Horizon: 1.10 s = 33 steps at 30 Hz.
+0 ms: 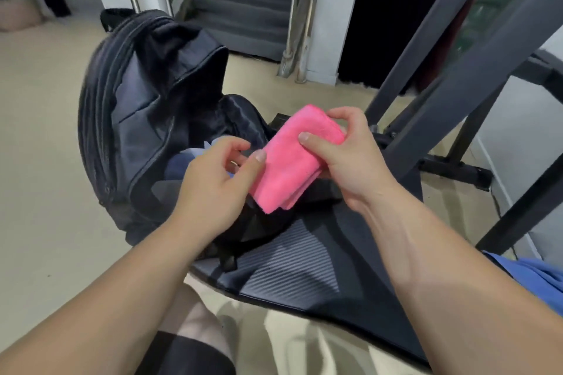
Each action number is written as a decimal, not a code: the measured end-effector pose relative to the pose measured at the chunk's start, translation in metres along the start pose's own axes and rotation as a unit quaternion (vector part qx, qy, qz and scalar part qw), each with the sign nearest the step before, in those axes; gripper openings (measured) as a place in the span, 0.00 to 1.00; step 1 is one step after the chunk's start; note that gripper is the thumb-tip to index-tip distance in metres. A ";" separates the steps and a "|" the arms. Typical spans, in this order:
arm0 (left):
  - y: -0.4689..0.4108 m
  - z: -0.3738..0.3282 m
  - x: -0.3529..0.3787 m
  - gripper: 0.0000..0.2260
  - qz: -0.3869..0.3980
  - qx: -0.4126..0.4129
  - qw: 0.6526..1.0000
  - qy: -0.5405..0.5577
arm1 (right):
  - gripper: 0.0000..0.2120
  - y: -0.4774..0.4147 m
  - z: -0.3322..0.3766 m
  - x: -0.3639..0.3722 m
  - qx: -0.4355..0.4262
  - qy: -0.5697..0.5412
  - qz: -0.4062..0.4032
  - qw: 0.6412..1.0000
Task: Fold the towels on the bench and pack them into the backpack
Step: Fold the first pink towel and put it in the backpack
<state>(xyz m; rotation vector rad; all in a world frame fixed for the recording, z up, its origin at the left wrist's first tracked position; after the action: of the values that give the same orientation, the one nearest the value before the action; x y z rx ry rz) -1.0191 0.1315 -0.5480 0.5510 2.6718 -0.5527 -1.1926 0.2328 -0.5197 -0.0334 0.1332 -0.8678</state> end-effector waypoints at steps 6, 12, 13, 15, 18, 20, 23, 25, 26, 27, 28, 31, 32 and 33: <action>-0.032 0.013 0.003 0.21 0.093 -0.119 0.961 0.233 | 0.22 -0.036 0.037 0.061 -0.076 0.086 0.120 0.986; -0.064 0.021 0.005 0.13 0.028 -0.177 0.952 0.247 | 0.23 -0.065 0.017 0.091 -0.054 0.021 0.083 0.995; -0.068 0.023 0.005 0.12 0.002 -0.173 0.962 0.212 | 0.23 -0.067 0.012 0.094 -0.050 0.013 0.077 0.996; -0.077 0.026 0.004 0.12 -0.062 -0.154 0.978 0.125 | 0.17 -0.068 0.001 0.098 -0.038 0.039 0.053 0.997; -0.086 0.033 0.001 0.11 -0.102 -0.119 0.988 0.016 | 0.12 -0.071 -0.028 0.101 -0.011 0.144 0.046 0.988; -0.092 0.038 -0.002 0.11 -0.091 -0.075 0.990 -0.084 | 0.20 -0.069 -0.043 0.103 -0.017 0.234 0.087 0.968; -0.107 0.044 -0.007 0.09 -0.072 0.008 0.959 -0.273 | 0.35 -0.063 -0.048 0.100 -0.038 0.294 0.140 0.945; -0.117 0.043 -0.007 0.11 -0.072 0.064 0.914 -0.394 | 0.34 -0.066 -0.051 0.094 -0.052 0.296 0.126 0.945; -0.122 0.042 -0.006 0.12 -0.073 0.090 0.896 -0.429 | 0.34 -0.067 -0.052 0.091 -0.055 0.287 0.119 0.949; -0.127 0.042 -0.005 0.13 -0.073 0.113 0.881 -0.453 | 0.33 -0.067 -0.054 0.089 -0.054 0.273 0.116 0.953; -0.132 0.046 -0.003 0.13 -0.068 0.128 0.870 -0.471 | 0.33 -0.067 -0.056 0.086 -0.051 0.261 0.115 0.957; -0.144 0.065 0.006 0.08 -0.062 0.163 0.845 -0.506 | 0.30 -0.063 -0.060 0.081 -0.043 0.222 0.125 0.966; -0.145 0.073 0.010 0.07 -0.054 0.160 0.847 -0.504 | 0.30 -0.062 -0.061 0.080 -0.045 0.216 0.128 0.967; -0.145 0.079 0.014 0.09 -0.038 0.148 0.852 -0.501 | 0.30 -0.062 -0.063 0.079 -0.046 0.210 0.130 0.968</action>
<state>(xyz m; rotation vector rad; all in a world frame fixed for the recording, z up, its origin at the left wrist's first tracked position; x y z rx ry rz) -1.0738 -0.0219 -0.5778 0.1362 1.6176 -0.9554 -1.1977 0.1341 -0.5848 0.0813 0.5645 -0.5954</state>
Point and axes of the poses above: each hand's wrist, its own y-axis away from the middle knuckle, its own x-axis out of the palm, z = x × y, the point moved 3 cm from there along -y, towards the middle knuckle, and after that the axes turned 6 degrees about -z, right-handed, at the moved point
